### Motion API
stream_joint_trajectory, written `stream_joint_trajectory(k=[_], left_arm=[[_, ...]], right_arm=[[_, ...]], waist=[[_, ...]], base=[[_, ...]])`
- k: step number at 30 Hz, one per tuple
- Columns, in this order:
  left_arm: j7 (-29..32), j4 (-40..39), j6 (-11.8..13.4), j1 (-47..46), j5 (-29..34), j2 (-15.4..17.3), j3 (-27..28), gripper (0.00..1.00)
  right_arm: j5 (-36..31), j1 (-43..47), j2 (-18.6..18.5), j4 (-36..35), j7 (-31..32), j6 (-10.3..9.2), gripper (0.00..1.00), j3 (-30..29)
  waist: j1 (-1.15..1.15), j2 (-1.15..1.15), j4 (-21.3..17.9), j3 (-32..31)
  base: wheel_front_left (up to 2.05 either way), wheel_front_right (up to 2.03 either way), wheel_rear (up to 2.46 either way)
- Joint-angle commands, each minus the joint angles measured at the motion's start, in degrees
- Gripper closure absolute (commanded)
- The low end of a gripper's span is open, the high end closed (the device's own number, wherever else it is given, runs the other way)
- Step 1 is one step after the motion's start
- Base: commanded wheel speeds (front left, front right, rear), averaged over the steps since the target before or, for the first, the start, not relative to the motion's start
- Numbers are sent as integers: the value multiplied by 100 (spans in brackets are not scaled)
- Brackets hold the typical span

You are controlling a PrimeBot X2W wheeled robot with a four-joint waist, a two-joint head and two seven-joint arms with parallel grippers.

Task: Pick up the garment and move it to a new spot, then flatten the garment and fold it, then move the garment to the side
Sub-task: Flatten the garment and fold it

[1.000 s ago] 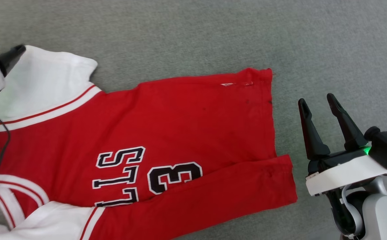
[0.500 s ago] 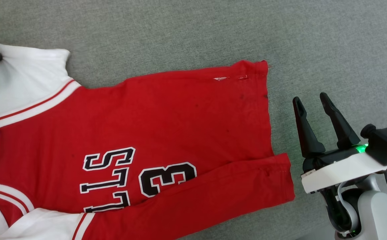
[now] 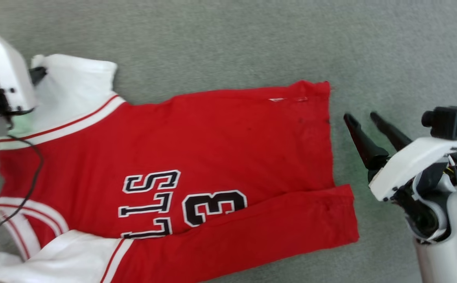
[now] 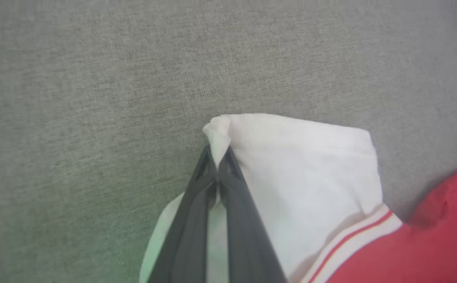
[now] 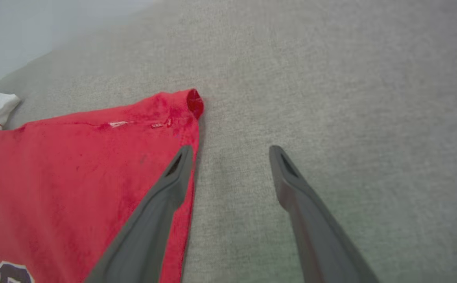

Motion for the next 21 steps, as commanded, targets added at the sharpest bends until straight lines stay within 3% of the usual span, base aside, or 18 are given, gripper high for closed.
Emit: stream_joint_trajectory(k=[1, 6, 16, 21], left_arm=[[-140, -6, -53, -88, 90, -100, -47, 100], [-431, -161, -205, -227, 259, -365, -173, 100], [-841, -651, -425, -328, 494, -627, -324, 100], [-984, -784, -416, -184, 501, -620, -312, 100]], right_arm=[[181, -163, -66, 206, 531, -2, 0, -76], [334, -617, -176, 578, 1719, -2, 0, -440], [-271, -1581, -303, 1358, 2871, -2, 0, -683], [-574, -1640, -145, 2030, 3418, -6, 0, -891]], waist=[[-1, 0, 268, -197], [-1, 0, 699, -312], [-1, 0, 1303, -234], [-1, 0, 1434, -255]], base=[[0, 0, 0], [0, 0, 0], [0, 0, 0], [0, 0, 0]])
